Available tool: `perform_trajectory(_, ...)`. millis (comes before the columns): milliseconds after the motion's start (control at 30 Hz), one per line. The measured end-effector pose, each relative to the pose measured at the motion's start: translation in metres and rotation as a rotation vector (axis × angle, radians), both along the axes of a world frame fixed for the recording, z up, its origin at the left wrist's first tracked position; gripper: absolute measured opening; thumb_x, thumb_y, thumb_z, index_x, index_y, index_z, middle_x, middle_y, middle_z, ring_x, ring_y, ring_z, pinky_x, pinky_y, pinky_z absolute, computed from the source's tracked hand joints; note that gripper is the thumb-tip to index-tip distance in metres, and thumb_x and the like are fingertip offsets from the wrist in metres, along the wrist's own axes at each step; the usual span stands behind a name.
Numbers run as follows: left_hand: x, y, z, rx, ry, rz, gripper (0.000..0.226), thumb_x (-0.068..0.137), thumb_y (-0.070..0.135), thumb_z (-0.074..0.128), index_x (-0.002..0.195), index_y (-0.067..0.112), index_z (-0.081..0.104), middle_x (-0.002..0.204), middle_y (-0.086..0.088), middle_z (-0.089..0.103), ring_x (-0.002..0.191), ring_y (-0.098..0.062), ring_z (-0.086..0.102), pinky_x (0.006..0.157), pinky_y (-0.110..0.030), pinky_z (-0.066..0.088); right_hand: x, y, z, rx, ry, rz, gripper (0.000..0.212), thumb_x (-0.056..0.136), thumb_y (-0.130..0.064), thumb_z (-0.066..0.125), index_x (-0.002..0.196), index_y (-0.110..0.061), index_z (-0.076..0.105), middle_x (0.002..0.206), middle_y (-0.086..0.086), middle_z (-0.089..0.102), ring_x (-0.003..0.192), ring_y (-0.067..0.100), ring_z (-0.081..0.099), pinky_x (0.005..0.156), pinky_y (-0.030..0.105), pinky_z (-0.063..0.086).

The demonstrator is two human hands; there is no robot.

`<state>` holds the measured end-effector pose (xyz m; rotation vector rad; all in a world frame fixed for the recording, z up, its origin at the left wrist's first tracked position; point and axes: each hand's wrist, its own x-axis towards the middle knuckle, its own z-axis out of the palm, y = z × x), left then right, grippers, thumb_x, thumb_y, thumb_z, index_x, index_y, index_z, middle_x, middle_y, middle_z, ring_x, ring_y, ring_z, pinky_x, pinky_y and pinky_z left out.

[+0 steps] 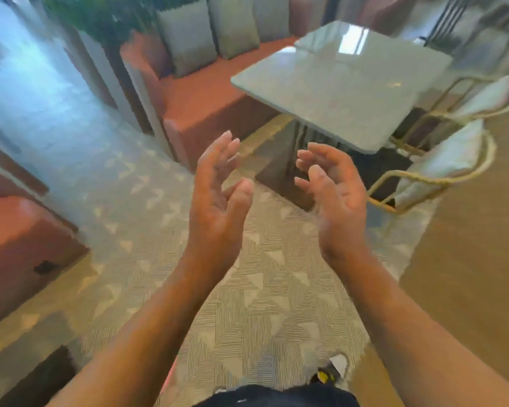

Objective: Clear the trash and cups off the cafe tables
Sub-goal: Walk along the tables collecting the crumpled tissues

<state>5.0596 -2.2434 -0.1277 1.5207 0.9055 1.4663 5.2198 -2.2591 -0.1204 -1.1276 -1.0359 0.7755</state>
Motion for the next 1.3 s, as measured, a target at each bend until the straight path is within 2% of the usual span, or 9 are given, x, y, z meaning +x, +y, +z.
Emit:
perform_trajectory(233,0.185,0.014,0.003,-0.019,0.001,-0.290,0.049,0.098,0.030,0.055,0.146,0.038,0.044,0.156,-0.002,0.050,0.145,-0.021,0.050,0.113,-0.039,0.048,0.180,-0.032,-0.003,0.027,0.016,-0.259,0.034,0.095,-0.040,0.060,0.126,-0.029,0.066,0.126,0.001,0.072,0.124,0.022,0.065,0.108,0.055,0.053)
perform_trajectory(367,0.292,0.014,0.006,-0.037,-0.026,-0.398,0.044,0.097,0.032,0.055,0.140,0.043,0.050,0.151,0.012,0.054,0.145,-0.014,0.050,0.111,-0.033,0.048,0.282,-0.048,0.001,0.052,0.033,-0.345,0.032,0.094,-0.041,0.060,0.124,-0.029,0.067,0.124,0.001,0.072,0.122,0.022,0.066,0.100,0.044,0.057)
perform_trajectory(433,0.344,0.011,0.008,-0.039,-0.027,-0.442,0.044,0.096,0.034,0.055,0.139,0.042,0.050,0.153,0.007,0.053,0.144,-0.012,0.050,0.109,-0.027,0.048,0.333,-0.057,0.005,0.069,0.038,-0.379,0.029,0.096,-0.037,0.060,0.123,-0.028,0.066,0.123,0.004,0.070,0.119,0.020,0.065,0.095,0.039,0.056)
perform_trajectory(633,0.477,0.009,0.016,-0.052,-0.024,-0.593,0.046,0.094,0.036,0.056,0.139,0.036,0.050,0.152,0.005,0.053,0.143,-0.013,0.051,0.105,-0.027,0.050,0.459,-0.080,0.010,0.087,0.027,-0.537,0.026,0.101,-0.018,0.053,0.125,-0.016,0.063,0.123,0.009,0.068,0.116,0.024,0.063,0.099,0.054,0.053)
perform_trajectory(767,0.550,0.016,0.017,-0.052,-0.007,-0.681,0.044,0.093,0.038,0.055,0.137,0.040,0.051,0.144,0.012,0.057,0.141,-0.011,0.053,0.114,-0.040,0.050,0.524,-0.084,0.008,0.082,0.025,-0.625,0.029,0.100,-0.020,0.054,0.127,-0.013,0.061,0.127,0.017,0.066,0.122,0.033,0.062,0.105,0.060,0.050)
perform_trajectory(900,0.625,0.036,0.012,-0.060,0.035,-0.734,0.044,0.095,0.039,0.054,0.139,0.036,0.051,0.148,0.004,0.055,0.142,-0.015,0.052,0.117,-0.049,0.047,0.587,-0.072,0.003,0.066,0.016,-0.689,0.034,0.099,-0.023,0.055,0.131,-0.013,0.061,0.130,0.011,0.068,0.130,0.034,0.061,0.109,0.055,0.052)
perform_trajectory(1033,0.703,0.074,-0.001,-0.033,0.080,-0.772,0.048,0.101,0.032,0.053,0.148,0.021,0.051,0.149,0.004,0.056,0.143,-0.015,0.052,0.115,-0.048,0.049,0.657,-0.045,-0.002,0.046,-0.029,-0.736,0.034,0.101,-0.024,0.055,0.132,-0.014,0.062,0.131,0.009,0.068,0.130,0.028,0.061,0.110,0.054,0.051)
perform_trajectory(1167,0.789,0.128,-0.007,-0.037,0.071,-0.793,0.048,0.100,0.032,0.055,0.147,0.023,0.053,0.147,0.008,0.057,0.141,-0.011,0.052,0.114,-0.044,0.050,0.735,0.001,-0.002,0.028,-0.050,-0.785,0.034,0.101,-0.022,0.054,0.132,-0.009,0.062,0.131,0.014,0.067,0.129,0.032,0.061,0.110,0.056,0.051)
perform_trajectory(1300,0.863,0.179,-0.003,-0.029,0.050,-0.845,0.049,0.099,0.036,0.055,0.147,0.025,0.053,0.147,0.011,0.056,0.142,-0.016,0.051,0.113,-0.051,0.050,0.806,0.049,0.004,0.025,-0.061,-0.817,0.034,0.102,-0.023,0.054,0.132,-0.010,0.062,0.131,0.012,0.068,0.128,0.029,0.062,0.108,0.053,0.053)
